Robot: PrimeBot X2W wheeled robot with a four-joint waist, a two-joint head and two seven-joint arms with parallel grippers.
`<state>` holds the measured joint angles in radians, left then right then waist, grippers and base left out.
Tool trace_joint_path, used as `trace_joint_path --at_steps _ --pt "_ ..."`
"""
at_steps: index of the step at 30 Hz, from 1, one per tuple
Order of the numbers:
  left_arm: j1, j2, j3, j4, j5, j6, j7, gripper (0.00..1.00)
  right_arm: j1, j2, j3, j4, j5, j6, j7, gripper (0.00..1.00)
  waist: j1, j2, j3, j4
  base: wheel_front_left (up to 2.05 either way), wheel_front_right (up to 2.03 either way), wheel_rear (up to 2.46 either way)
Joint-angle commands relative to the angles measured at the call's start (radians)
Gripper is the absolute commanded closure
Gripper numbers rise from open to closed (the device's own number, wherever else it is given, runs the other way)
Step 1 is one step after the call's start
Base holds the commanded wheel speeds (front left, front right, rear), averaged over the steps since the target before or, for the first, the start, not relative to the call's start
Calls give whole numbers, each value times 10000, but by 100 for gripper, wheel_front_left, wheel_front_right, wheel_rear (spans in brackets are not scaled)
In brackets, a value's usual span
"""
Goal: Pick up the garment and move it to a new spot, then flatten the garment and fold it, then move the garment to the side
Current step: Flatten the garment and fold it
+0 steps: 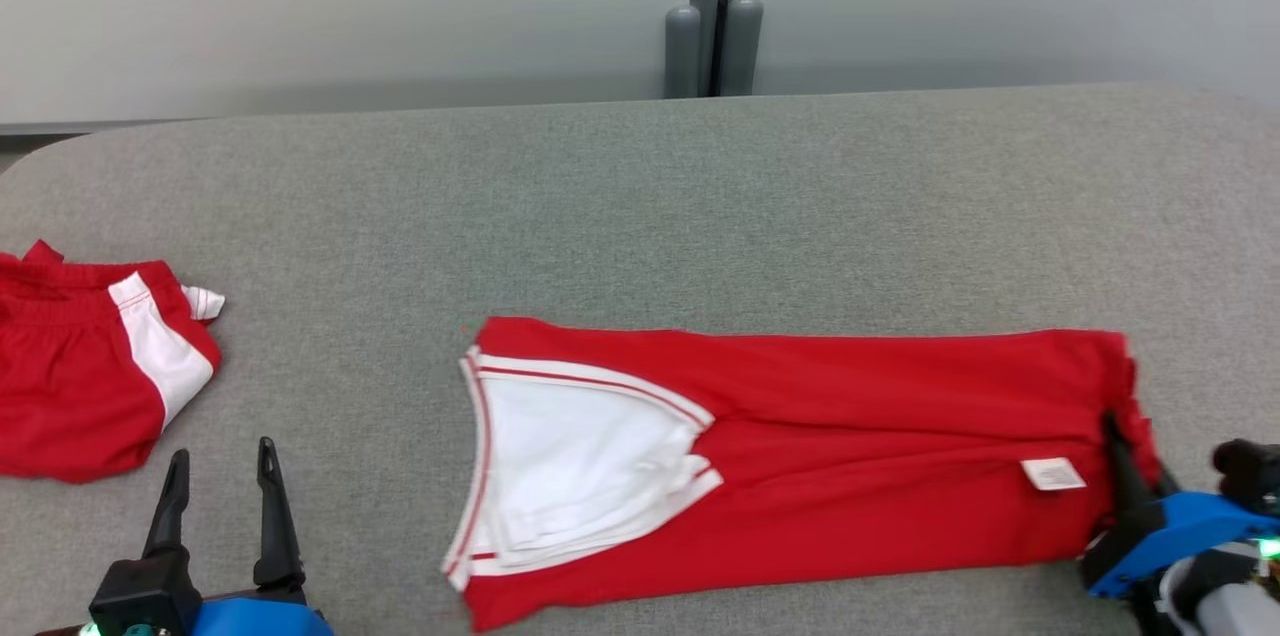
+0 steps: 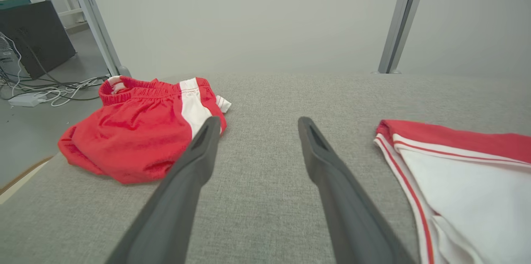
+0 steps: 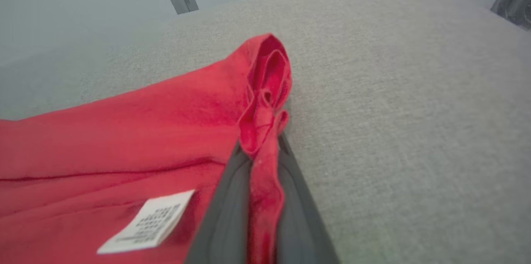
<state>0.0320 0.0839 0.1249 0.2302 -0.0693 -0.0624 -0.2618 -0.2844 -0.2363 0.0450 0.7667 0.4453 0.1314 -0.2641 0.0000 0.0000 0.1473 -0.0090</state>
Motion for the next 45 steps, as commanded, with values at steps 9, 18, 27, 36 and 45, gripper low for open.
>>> trace_joint_path --at_steps 9,18,27,36,45 --pt "116 -92 301 54 279 23 -45 0 -268 -758 -721 -91 -203 -10 60 100 0 0 -192 -258 0 0 0" --pt "116 -131 386 128 436 91 -45 0 15 234 372 -1742 67 -7 605 100 0 0 -207 -218 0 0 0" --pt "89 -195 384 123 392 142 -45 0 189 1391 2652 -3792 184 -7 1526 100 0 0 -284 -14 0 0 0" --pt "-200 -235 241 145 420 81 -45 0 -648 1829 4351 -3448 330 -7 1649 100 0 0 -177 350 0 0 0" --pt "-505 -284 -24 272 398 73 -45 0 -1777 1847 6129 -2572 1699 -7 1135 100 0 0 119 815 0 0 0"
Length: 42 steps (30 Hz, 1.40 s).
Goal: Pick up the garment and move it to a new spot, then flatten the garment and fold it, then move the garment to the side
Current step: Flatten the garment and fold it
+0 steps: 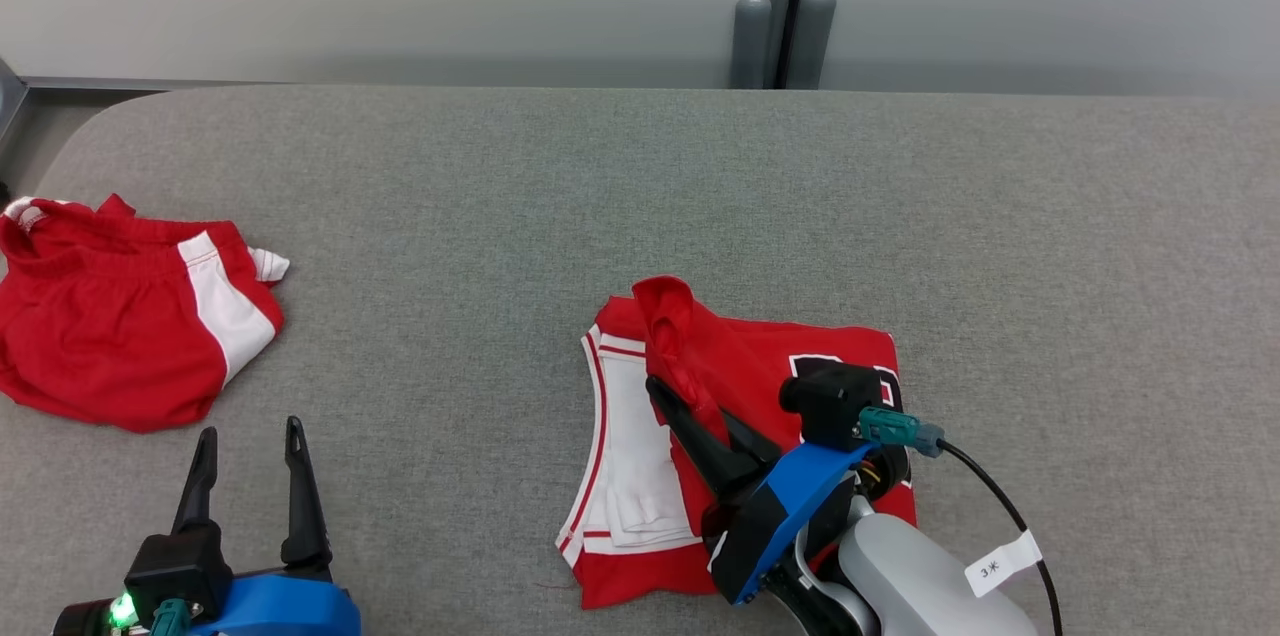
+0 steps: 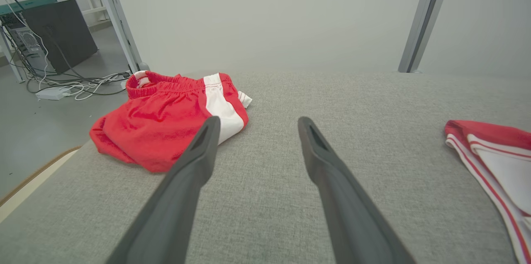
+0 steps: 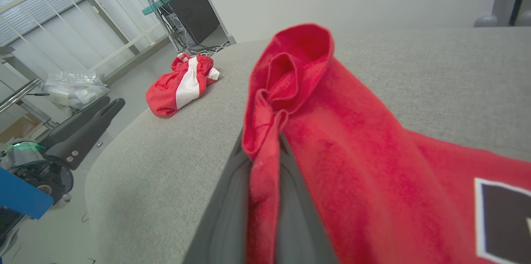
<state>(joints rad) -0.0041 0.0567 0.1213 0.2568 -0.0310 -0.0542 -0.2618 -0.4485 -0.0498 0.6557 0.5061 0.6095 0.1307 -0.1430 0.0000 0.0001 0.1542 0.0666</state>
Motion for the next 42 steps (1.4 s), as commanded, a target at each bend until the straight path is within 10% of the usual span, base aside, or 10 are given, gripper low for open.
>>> trace_joint_path --at_steps 1,4,6,7,17,29,42 --pt "-167 -18 -16 28 5 -5 -45 0 -240 -18 133 187 202 1 -155 100 0 -1 72 99 0 0 0" --pt "-259 -30 -58 60 -23 24 -45 0 -491 -18 465 682 550 1 -401 100 0 -1 112 163 0 0 0" --pt "-261 -37 -65 73 -43 41 -45 0 -642 -13 788 938 841 1 -529 54 0 -1 126 170 0 0 0" --pt "-245 -39 -55 78 -49 54 -45 0 -729 -13 923 1050 940 1 -596 0 0 -1 128 160 0 0 0" --pt "-121 -17 128 115 45 53 -45 0 -1221 -29 -230 2138 403 1 -1223 0 0 -1 -109 -227 0 0 0" --pt "185 94 191 233 133 40 -45 0 1741 -752 -4935 -350 -3119 1 -1226 0 0 -1 -674 -618 0 0 0" --pt "671 207 90 406 244 -2 -45 0 4027 -119 -6572 -1154 -3970 3 -1228 0 0 -1 -1135 -789 0 0 0"
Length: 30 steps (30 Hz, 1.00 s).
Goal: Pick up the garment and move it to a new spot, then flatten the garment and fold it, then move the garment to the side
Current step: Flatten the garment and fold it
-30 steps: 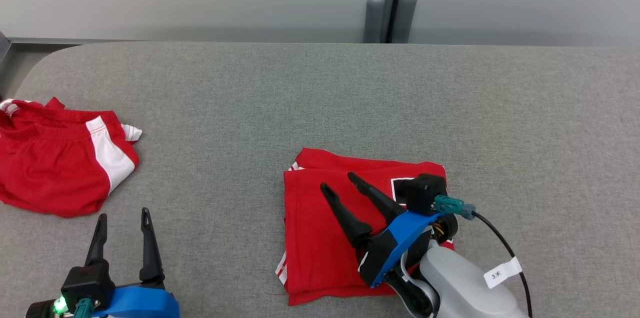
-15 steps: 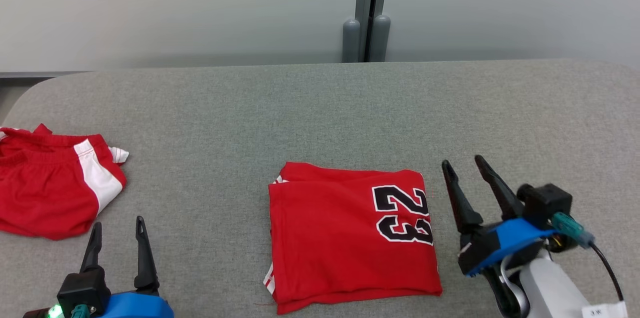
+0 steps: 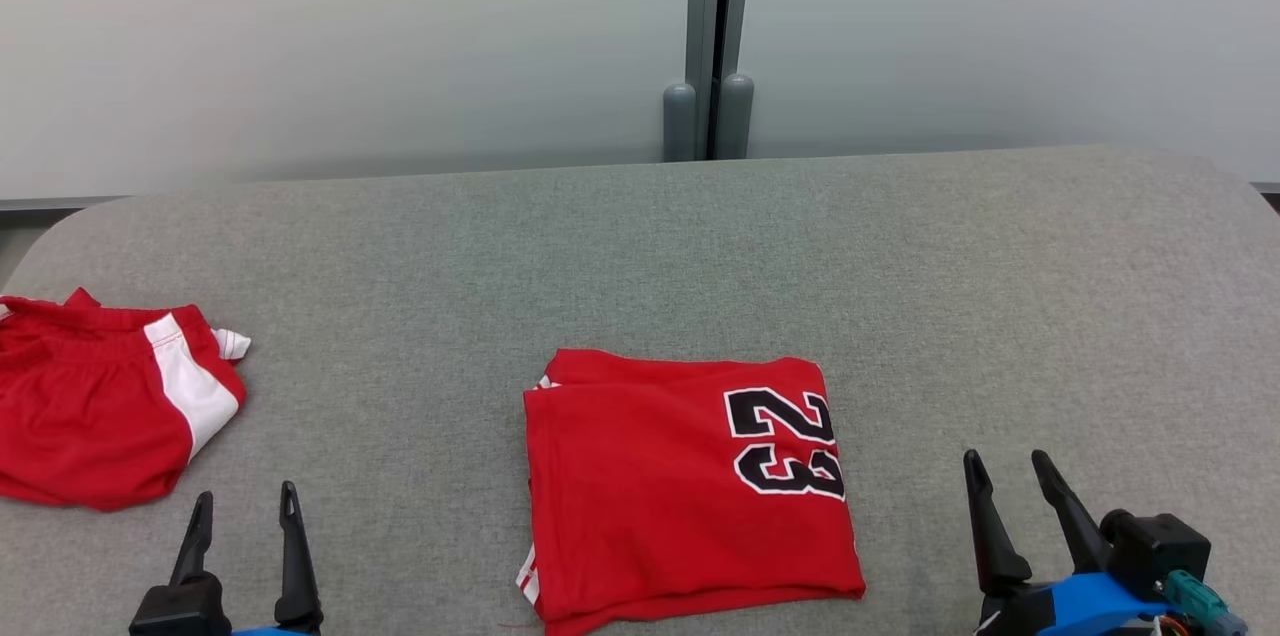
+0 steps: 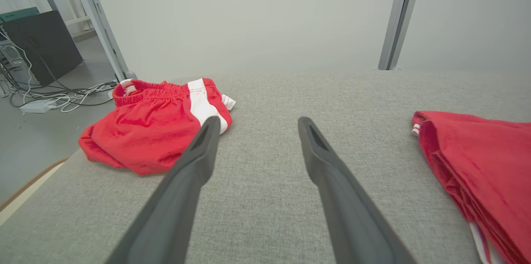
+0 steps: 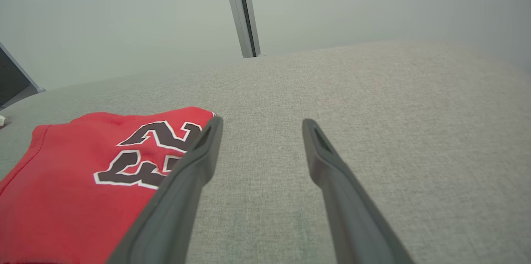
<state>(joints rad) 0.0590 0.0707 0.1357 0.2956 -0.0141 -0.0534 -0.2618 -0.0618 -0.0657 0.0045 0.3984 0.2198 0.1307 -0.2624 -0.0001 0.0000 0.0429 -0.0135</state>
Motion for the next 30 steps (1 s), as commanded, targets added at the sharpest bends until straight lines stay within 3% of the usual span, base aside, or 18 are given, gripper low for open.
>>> trace_joint_path --at_steps 1,13,30 --pt "48 73 -66 33 83 -10 -45 0 231 68 -113 -112 -123 3 -33 0 1 0 -51 28 0 0 0" --pt "-92 100 -332 174 70 17 -45 0 255 141 -21 17 -855 1 -34 0 1 0 -234 246 0 0 0" --pt "-138 125 -379 360 -193 -56 -45 0 57 150 189 147 -674 1 -34 0 1 0 -334 422 0 0 0"
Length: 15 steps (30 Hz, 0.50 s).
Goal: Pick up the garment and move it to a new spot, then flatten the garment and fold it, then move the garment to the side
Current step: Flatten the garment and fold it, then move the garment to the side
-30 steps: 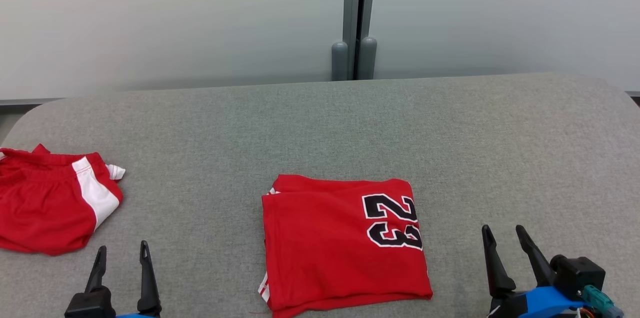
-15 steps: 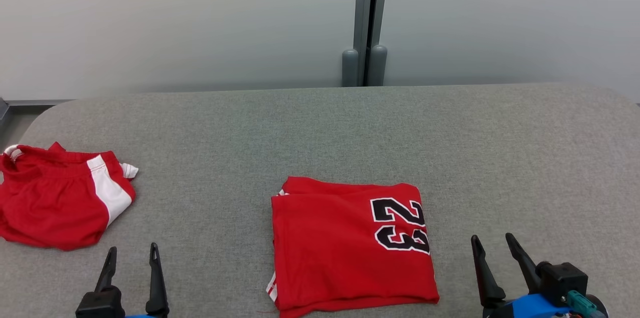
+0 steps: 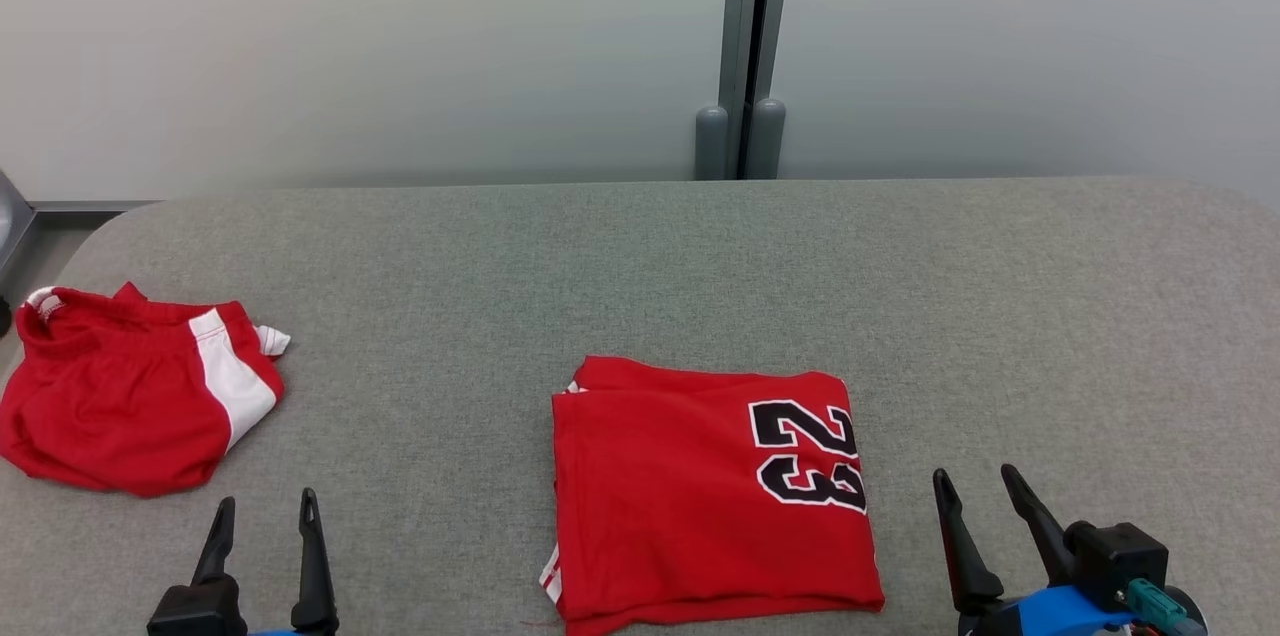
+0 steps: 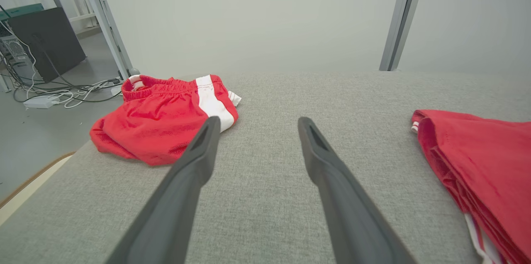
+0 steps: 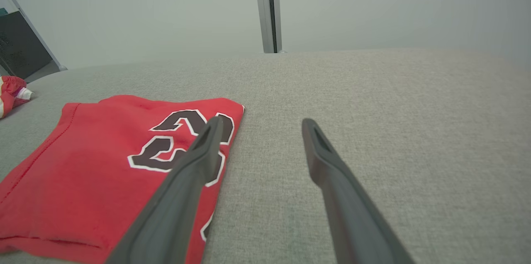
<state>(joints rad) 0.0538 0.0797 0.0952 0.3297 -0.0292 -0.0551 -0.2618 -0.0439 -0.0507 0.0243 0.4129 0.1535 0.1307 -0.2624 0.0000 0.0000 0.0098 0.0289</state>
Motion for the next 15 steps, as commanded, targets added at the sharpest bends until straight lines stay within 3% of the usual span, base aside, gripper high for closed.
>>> trace_joint_path --at_steps 1,15 --pt "-90 29 19 71 -117 -82 -45 0 -132 1 -10 25 -48 1 -34 0 0 0 -16 1 0 0 0" --pt "-265 91 -39 244 -468 -246 -45 0 -84 0 -40 -103 -120 1 -34 0 0 0 -80 0 0 0 0"
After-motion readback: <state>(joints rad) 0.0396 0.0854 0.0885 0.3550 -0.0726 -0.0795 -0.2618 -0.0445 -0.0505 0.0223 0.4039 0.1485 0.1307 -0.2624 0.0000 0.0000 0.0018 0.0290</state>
